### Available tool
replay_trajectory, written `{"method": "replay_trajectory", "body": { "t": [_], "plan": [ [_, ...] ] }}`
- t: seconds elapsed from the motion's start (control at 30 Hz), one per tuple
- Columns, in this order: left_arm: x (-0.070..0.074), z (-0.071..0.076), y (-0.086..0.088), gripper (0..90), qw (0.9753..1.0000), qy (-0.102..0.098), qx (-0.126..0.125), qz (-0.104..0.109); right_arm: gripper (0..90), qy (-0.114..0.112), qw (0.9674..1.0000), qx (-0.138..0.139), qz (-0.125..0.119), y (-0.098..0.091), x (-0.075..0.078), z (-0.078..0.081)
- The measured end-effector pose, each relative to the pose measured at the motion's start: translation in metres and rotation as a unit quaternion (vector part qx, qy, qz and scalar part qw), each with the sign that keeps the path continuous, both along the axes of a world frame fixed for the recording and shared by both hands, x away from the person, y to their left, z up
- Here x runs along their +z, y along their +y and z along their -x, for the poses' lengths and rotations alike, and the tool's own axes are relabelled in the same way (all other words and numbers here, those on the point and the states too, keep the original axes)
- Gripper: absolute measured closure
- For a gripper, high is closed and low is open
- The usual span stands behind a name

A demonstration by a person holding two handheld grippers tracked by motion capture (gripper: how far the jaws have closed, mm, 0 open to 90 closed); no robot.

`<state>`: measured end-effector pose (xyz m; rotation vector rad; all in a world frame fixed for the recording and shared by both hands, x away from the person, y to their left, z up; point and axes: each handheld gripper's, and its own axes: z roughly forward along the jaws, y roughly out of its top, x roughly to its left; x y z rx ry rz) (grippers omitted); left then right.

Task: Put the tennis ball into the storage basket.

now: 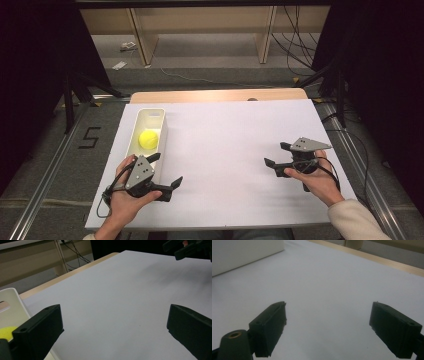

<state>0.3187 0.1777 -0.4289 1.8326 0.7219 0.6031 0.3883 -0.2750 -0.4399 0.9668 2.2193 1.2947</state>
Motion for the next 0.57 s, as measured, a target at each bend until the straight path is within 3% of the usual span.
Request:
{"method": "replay_trajectory", "body": {
  "t": [0.57],
  "plan": [
    [-0.0002, -0.0007, 0.0000, 0.0, 1.0000, 0.000, 0.001, 0.001, 14.7, -0.004, 1.0000, 0.000, -0.004, -0.0018, 0.0018, 0.0052]
  ]
}}
